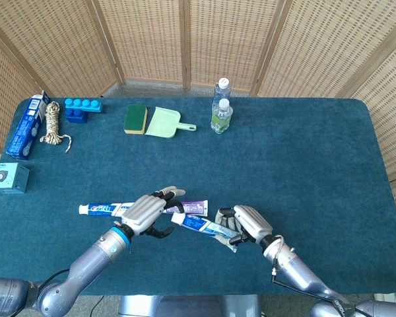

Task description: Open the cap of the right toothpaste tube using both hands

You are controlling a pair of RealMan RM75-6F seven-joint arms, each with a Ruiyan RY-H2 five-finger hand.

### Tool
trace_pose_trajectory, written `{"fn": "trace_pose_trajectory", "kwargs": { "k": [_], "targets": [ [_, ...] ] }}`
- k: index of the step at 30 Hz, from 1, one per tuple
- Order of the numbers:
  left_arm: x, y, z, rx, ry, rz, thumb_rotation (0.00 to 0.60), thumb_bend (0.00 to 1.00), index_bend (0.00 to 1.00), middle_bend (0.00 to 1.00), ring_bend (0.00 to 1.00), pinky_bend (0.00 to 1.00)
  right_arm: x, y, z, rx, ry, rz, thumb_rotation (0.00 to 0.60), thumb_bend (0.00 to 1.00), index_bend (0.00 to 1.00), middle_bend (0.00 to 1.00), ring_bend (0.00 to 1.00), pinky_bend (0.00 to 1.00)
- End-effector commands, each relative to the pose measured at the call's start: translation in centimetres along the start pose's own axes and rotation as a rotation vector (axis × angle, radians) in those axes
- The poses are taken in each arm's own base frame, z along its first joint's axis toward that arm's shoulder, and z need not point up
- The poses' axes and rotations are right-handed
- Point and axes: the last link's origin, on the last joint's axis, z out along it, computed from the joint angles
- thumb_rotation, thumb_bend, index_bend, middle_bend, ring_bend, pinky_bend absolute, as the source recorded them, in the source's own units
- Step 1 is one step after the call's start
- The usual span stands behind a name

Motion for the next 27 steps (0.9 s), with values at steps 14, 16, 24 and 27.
{"fn": "trace_pose_trajectory", "kwargs": {
  "k": [14, 16, 24, 27],
  "targets": [
    [-0.10, 0.23, 0.39, -0.009, 0.004, -0.019, 0.600, 0.40, 0.35, 0.14, 0.07, 0.19, 0.00, -0.08, -0.21, -0.001, 0.000, -0.002, 0.600, 0.49, 0.96, 0.72, 0.70, 0.78],
    [-0.11, 0.23, 0.38, -0.008, 0.003, -0.018, 0.600, 0.40, 0.36, 0.14, 0.07, 0.19, 0.05, -0.04, -0.22, -0.002, 0.002, -0.003, 0.600, 0.49, 0.96, 0.72, 0.70, 0.78],
    [-0.10, 0.17, 0.39, -0.003, 0.012, -0.024, 0.600, 0.42, 0.38, 0.15, 0.07, 0.19, 0.09, 0.02, -0.33, -0.006, -0.001, 0.002, 0.600, 0.50, 0.96, 0.72, 0.70, 0.78],
    [-0.10, 0.15, 0.37, -0.002, 0.012, -0.026, 0.600, 0.42, 0.39, 0.15, 0.07, 0.19, 0.15, 0.01, -0.36, -0.005, 0.001, 0.004, 0.600, 0.50, 0.96, 0.72, 0.70, 0.79]
  ]
}}
